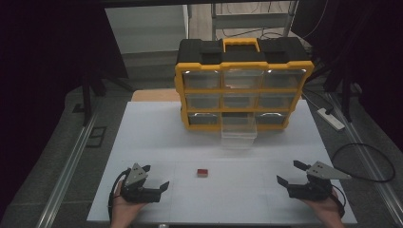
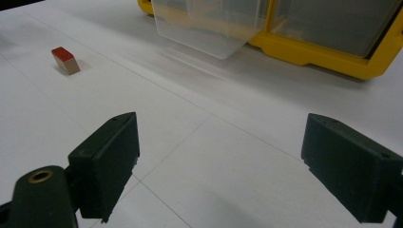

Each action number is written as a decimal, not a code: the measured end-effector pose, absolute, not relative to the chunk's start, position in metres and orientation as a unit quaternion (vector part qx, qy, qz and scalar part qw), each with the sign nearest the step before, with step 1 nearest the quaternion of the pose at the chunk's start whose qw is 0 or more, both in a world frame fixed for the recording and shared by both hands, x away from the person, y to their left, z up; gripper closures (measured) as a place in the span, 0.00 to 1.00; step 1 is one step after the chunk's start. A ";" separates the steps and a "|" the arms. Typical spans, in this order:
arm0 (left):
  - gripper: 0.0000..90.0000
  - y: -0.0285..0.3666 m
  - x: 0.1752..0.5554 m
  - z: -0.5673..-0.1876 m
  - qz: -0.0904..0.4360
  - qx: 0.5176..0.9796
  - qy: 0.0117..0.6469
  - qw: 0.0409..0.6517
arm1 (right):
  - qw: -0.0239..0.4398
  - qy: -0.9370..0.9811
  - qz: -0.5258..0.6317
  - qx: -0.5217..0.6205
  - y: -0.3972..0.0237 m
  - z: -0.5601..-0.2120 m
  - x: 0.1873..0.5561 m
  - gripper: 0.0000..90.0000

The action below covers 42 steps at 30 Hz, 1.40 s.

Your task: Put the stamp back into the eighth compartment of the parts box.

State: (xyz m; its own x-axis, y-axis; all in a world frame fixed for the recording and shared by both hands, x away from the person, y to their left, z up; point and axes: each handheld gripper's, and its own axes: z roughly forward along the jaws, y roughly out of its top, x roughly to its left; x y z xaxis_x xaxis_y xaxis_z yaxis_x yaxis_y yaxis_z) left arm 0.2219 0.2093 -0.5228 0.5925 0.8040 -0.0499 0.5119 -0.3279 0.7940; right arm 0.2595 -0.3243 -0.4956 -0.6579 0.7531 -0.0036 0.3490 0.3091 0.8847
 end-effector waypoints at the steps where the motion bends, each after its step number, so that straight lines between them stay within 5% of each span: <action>1: 0.08 0.209 0.222 -0.523 0.180 0.795 0.414 0.406 | 0.215 0.780 0.469 0.353 -0.324 -0.496 0.260 0.15; 42: 0.10 0.209 0.220 -0.523 0.180 0.794 0.412 0.409 | 0.218 0.794 0.460 0.332 -0.313 -0.489 0.262 0.18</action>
State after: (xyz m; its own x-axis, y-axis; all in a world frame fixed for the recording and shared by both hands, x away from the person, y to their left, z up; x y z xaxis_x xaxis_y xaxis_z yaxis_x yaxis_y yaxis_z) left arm 0.2200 0.2093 -0.5231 0.5964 0.8010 -0.0511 0.5068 -0.3264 0.7978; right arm 0.2624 -0.3129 -0.4887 -0.6841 0.7283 -0.0402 0.3274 0.3558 0.8753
